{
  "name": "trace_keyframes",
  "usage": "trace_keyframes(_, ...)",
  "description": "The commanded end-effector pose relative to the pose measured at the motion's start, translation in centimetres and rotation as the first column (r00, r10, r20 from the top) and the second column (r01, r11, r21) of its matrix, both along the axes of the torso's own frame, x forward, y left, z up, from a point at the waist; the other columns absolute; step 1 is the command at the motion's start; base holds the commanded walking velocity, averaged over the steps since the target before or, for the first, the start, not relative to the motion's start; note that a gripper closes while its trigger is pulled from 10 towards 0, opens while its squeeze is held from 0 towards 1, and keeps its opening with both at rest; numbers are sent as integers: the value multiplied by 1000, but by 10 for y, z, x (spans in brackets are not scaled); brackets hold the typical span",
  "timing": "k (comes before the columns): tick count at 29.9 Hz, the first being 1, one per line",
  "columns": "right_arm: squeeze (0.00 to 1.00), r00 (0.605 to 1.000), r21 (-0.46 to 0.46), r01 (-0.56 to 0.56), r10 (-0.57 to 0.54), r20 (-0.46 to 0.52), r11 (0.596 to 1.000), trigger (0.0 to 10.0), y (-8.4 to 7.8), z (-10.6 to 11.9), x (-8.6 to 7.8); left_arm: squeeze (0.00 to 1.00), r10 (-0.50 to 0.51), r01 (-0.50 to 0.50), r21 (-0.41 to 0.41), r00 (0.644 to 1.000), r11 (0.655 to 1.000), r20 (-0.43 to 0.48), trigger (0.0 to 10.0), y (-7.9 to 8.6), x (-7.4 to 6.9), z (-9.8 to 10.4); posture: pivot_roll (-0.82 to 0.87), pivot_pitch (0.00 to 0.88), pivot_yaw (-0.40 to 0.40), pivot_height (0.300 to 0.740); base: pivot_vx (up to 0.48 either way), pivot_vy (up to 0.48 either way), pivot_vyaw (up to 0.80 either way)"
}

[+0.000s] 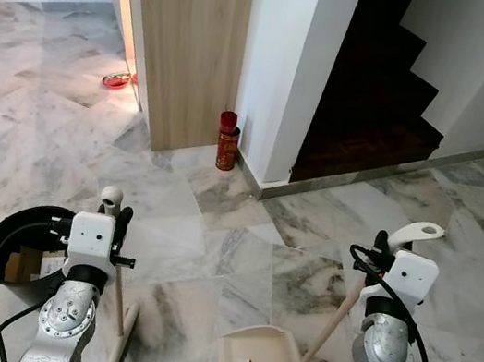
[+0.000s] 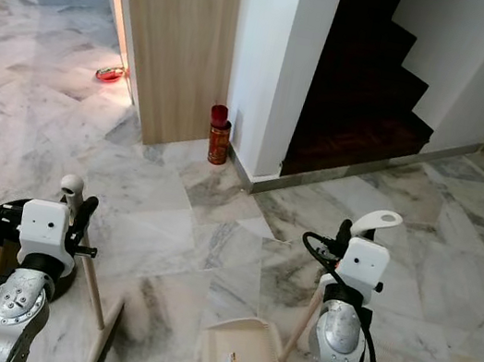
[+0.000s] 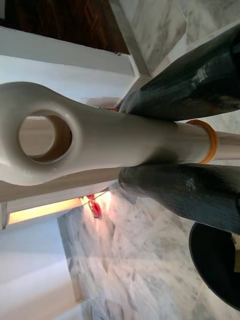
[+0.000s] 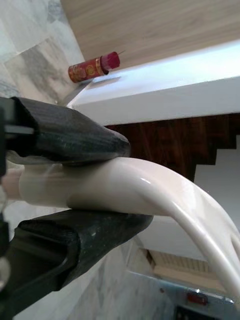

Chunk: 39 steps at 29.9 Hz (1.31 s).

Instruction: Sweep floor

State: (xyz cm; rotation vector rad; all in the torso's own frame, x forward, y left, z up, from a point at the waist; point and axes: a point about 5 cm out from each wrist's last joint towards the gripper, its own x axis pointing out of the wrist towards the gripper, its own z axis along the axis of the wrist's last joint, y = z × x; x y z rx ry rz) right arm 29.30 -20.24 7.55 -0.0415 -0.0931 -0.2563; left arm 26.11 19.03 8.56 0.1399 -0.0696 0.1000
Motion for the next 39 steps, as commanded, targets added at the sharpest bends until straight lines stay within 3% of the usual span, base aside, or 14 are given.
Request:
trace_keyframes(1,0,999,-12,4,-4,49,1000,10000,-3,9,3,0,-13,13,10,999,1000,48,10000,-2,4,9,-3,0,-12,740,0,-409,-800)
trace_keyframes(15,0,999,-10,2,-2,42,1000,10000,-2,9,3,0,0,-1,7,999,1000,50,10000,-1,5,9,1,0,-17,740,0,-243,-800)
trace_keyframes(39,0,999,-18,13,-12,51,1000,10000,-7,12,4,0,3,-2,-13,998,1000,62,10000,-2,9,11,-11,0,-19,740,0,0,-800)
